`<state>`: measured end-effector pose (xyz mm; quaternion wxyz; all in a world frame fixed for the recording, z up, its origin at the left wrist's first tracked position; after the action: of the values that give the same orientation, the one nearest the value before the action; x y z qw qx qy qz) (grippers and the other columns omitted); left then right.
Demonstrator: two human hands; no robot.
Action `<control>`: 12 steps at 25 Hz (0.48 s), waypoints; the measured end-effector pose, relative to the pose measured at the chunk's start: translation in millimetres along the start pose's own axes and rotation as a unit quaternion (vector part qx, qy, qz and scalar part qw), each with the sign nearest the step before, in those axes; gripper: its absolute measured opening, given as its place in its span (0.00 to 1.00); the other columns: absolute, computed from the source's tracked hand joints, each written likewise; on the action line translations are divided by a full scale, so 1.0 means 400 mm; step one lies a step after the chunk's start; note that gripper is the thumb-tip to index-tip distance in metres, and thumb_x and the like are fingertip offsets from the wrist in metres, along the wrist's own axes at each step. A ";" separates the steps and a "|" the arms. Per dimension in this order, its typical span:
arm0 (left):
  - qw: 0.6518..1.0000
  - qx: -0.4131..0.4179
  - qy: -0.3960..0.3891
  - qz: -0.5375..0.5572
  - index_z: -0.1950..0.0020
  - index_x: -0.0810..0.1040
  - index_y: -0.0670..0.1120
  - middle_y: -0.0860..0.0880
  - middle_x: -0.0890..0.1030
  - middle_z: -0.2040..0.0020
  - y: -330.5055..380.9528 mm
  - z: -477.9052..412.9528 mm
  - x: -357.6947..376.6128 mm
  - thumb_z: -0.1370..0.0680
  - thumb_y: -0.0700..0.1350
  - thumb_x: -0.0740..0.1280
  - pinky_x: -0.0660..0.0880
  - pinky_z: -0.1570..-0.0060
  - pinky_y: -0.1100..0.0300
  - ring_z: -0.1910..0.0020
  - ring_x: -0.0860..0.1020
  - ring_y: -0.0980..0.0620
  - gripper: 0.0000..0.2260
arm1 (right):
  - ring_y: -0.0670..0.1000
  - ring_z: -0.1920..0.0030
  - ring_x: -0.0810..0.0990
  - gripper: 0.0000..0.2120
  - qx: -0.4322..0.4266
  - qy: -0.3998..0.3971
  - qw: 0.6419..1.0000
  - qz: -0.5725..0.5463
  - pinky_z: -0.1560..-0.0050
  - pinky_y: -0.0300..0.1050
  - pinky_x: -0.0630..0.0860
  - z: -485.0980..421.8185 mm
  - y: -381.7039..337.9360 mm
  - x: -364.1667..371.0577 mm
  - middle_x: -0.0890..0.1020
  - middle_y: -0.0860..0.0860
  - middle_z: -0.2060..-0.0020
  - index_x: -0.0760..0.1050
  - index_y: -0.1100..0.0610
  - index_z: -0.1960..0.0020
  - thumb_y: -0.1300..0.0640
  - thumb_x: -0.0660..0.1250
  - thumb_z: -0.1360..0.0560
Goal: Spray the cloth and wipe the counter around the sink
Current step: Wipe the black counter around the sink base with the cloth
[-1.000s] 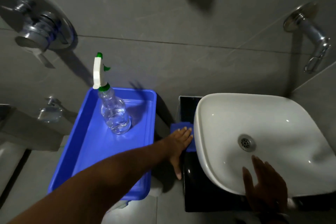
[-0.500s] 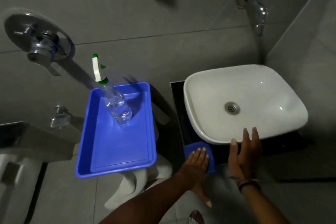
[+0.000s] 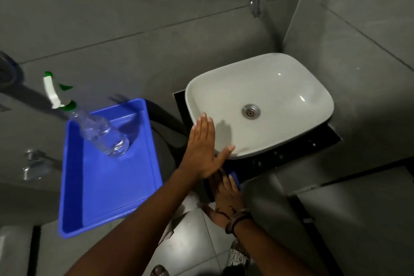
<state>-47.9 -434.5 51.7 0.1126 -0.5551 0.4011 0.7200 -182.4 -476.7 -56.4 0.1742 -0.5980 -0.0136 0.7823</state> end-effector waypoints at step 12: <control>0.991 -0.012 0.014 -0.129 0.21 0.53 0.35 0.35 0.52 0.19 0.001 -0.126 0.123 0.27 0.76 0.40 0.48 0.21 0.44 0.19 0.50 0.39 0.51 | 0.55 0.22 0.49 0.50 0.225 0.045 0.973 0.009 0.22 0.56 0.48 -0.016 0.828 -0.200 0.52 0.54 0.22 0.47 0.56 0.23 0.25 0.55 0.34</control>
<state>-30.1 -484.2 4.9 0.1923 -0.6138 0.3193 0.6959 -243.5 -812.0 -59.9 0.2977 -0.5780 0.1755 0.7393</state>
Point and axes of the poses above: each hand's wrist, its own z-axis away from the middle knuckle, its own x-axis out of the palm, y = z × x, the point moved 1 cm from there along -z, towards the middle knuckle
